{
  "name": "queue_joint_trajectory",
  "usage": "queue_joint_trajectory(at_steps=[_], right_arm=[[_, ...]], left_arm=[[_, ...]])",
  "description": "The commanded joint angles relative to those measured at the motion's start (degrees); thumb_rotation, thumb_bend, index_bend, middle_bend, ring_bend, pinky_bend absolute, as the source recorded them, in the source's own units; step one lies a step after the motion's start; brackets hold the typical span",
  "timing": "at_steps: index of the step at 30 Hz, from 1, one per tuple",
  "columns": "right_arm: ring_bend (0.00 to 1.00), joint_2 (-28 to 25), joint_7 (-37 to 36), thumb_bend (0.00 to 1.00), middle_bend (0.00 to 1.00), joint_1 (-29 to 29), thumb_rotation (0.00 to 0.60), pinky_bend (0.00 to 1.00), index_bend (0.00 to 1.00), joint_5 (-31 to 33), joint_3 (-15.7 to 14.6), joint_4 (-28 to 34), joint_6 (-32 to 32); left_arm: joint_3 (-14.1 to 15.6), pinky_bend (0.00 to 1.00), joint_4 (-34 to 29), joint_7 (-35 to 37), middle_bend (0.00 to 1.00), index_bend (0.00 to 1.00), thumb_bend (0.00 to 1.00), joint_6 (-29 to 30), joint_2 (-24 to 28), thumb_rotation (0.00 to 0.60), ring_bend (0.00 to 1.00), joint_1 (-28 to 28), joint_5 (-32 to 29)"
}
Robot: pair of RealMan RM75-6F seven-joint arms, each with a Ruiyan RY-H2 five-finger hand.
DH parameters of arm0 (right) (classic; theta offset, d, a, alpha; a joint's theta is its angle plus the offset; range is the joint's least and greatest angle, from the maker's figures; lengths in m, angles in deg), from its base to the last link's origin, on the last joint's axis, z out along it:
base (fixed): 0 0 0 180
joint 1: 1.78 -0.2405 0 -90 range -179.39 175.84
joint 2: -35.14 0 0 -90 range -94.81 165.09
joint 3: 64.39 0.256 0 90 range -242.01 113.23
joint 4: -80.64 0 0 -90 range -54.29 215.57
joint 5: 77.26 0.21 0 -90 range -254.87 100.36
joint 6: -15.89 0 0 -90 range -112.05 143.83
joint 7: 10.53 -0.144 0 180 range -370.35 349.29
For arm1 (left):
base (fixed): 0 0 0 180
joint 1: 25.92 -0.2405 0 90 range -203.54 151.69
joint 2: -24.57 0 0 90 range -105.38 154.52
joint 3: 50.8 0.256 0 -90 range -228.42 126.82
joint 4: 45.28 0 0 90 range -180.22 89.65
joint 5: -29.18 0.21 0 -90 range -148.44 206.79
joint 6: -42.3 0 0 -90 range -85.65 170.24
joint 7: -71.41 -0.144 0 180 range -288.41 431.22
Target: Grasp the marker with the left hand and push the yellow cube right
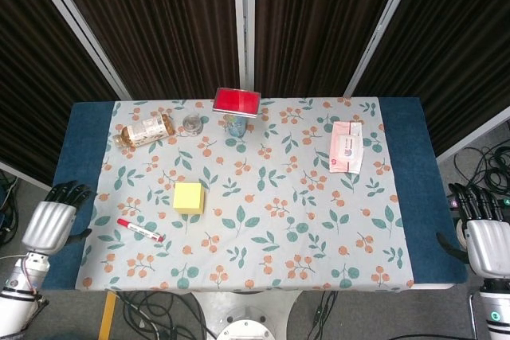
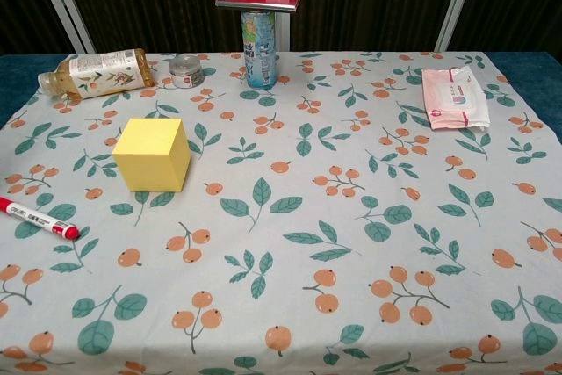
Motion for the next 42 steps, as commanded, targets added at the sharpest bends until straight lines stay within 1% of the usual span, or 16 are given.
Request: queue_joint_trajectory(at_steps=[1, 6, 11, 17, 20, 29, 33, 38, 42], right_arm=[[0.00, 0.04, -0.13, 0.15, 0.09, 0.05, 0.600, 0.02, 0.00, -0.03, -0.02, -0.08, 0.08], [0.00, 0.10, -0.33, 0.15, 0.09, 0.17, 0.600, 0.02, 0.00, -0.02, -0.08, -0.26, 0.14], [0.00, 0.11, -0.53, 0.15, 0.09, 0.07, 0.600, 0.02, 0.00, 0.08, -0.10, -0.33, -0.18], [0.00, 0.16, -0.86, 0.15, 0.09, -0.01, 0.600, 0.02, 0.00, 0.01, -0.11, -0.57, -0.30], [0.00, 0.11, -0.97, 0.15, 0.09, -0.11, 0.600, 0.02, 0.00, 0.13, -0.02, -0.59, -0.46], [0.00, 0.38, -1.46, 0.15, 0.10, -0.14, 0.600, 0.01, 0.00, 0.29, -0.09, -1.08, -0.73], [0.00, 0.41, -1.80, 0.15, 0.10, -0.18, 0.600, 0.01, 0.00, 0.46, -0.03, -1.35, -0.87], [0.00, 0.55, -2.24, 0.15, 0.10, -0.10, 0.600, 0.01, 0.00, 0.52, -0.13, -1.77, -0.93], [0.00, 0.71, -2.66, 0.15, 0.10, -0.09, 0.600, 0.01, 0.00, 0.68, -0.08, -2.20, -1.00]], left_arm=[[0.73, 0.20, 2.92, 0.90, 0.41, 0.39, 0.18, -3.15, -1.37, 0.600, 0.22, 2.36, 1.15], [1.96, 0.20, 6.66, 1.17, 0.44, 0.40, 0.19, -7.72, -3.70, 0.600, 0.23, 4.83, 1.57], [2.82, 0.20, 9.70, 0.18, 0.45, 0.40, 0.20, -11.02, -6.41, 0.600, 0.23, 6.43, 1.27], [3.57, 0.20, 12.33, -1.13, 0.45, 0.40, 0.23, -13.98, -9.43, 0.600, 0.23, 7.86, 0.69], [3.80, 0.20, 13.16, -1.60, 0.47, 0.42, 0.25, -15.04, -10.46, 0.600, 0.25, 8.39, 0.30], [3.84, 0.20, 13.65, -4.63, 0.53, 0.45, 0.26, -17.00, -12.33, 0.600, 0.30, 9.64, -1.15], [3.86, 0.20, 13.32, -5.84, 0.57, 0.50, 0.27, -17.52, -12.75, 0.600, 0.34, 10.06, -1.73], [3.79, 0.20, 13.19, -7.38, 0.58, 0.50, 0.27, -17.91, -13.31, 0.600, 0.35, 10.32, -2.59], [3.77, 0.20, 12.53, -8.54, 0.59, 0.51, 0.29, -18.35, -13.29, 0.600, 0.36, 10.64, -3.19]])
